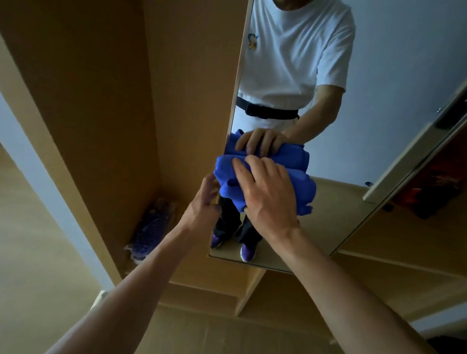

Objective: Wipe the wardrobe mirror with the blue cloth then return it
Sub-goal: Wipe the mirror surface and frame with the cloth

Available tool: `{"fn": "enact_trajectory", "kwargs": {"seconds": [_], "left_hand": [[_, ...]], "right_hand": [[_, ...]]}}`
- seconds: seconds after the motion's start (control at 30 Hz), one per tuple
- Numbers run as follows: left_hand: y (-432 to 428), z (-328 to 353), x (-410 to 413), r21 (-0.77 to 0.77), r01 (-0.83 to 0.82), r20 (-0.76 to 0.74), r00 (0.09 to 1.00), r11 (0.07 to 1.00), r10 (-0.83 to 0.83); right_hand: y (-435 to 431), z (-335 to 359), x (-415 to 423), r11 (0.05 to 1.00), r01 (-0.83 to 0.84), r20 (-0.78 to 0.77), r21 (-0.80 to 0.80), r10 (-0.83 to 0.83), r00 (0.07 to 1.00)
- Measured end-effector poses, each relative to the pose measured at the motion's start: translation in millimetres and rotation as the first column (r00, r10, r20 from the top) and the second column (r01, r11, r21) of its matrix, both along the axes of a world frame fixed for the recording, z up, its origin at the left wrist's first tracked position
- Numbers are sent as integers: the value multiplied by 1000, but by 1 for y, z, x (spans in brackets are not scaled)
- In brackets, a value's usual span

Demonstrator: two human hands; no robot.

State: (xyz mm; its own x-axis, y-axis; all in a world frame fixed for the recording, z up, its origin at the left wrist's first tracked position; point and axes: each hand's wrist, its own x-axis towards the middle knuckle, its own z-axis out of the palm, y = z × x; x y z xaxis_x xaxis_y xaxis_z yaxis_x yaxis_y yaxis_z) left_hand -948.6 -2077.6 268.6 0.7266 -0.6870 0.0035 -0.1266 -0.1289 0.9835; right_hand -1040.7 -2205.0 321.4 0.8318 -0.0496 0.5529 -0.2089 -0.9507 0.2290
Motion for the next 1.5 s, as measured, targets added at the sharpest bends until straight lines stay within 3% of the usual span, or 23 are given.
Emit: {"fn": "enact_trajectory", "kwargs": {"seconds": [0.13, 0.37, 0.57, 0.73, 0.93, 1.17, 1.33, 1.5], "left_hand": [[-2, -6, 11, -27, -22, -20, 1000, 999, 22], [2, -11, 8, -52, 36, -36, 999, 998, -38], [0, -13, -1, -30, -6, -28, 1000, 1000, 5], [-4, -14, -16, -9, -40, 9, 999, 999, 40], [-8, -15, -21, 6, -74, 91, 993, 997, 73], [-16, -18, -26, 63, -131, 45, 991, 989, 129], [-17, -18, -28, 102, -132, 73, 989, 986, 125], [-16, -24, -34, 118, -128, 104, 988, 985, 116]], "right_hand": [[1, -30, 4, 1000, 28, -28, 1, -28, 999], [1, -71, -8, 998, 64, -260, -11, -64, 963], [-16, -36, -26, 997, 45, -83, 67, -40, 996], [-41, 5, -42, 999, 30, 80, 36, -33, 996], [-52, -2, -43, 1000, 7, 117, 3, -7, 993], [-44, -40, -42, 1000, 15, -43, -13, -16, 999], [-44, -69, -54, 999, 43, -252, -17, -46, 967], [-56, -62, -61, 998, 4, -168, 70, 7, 986]]}}
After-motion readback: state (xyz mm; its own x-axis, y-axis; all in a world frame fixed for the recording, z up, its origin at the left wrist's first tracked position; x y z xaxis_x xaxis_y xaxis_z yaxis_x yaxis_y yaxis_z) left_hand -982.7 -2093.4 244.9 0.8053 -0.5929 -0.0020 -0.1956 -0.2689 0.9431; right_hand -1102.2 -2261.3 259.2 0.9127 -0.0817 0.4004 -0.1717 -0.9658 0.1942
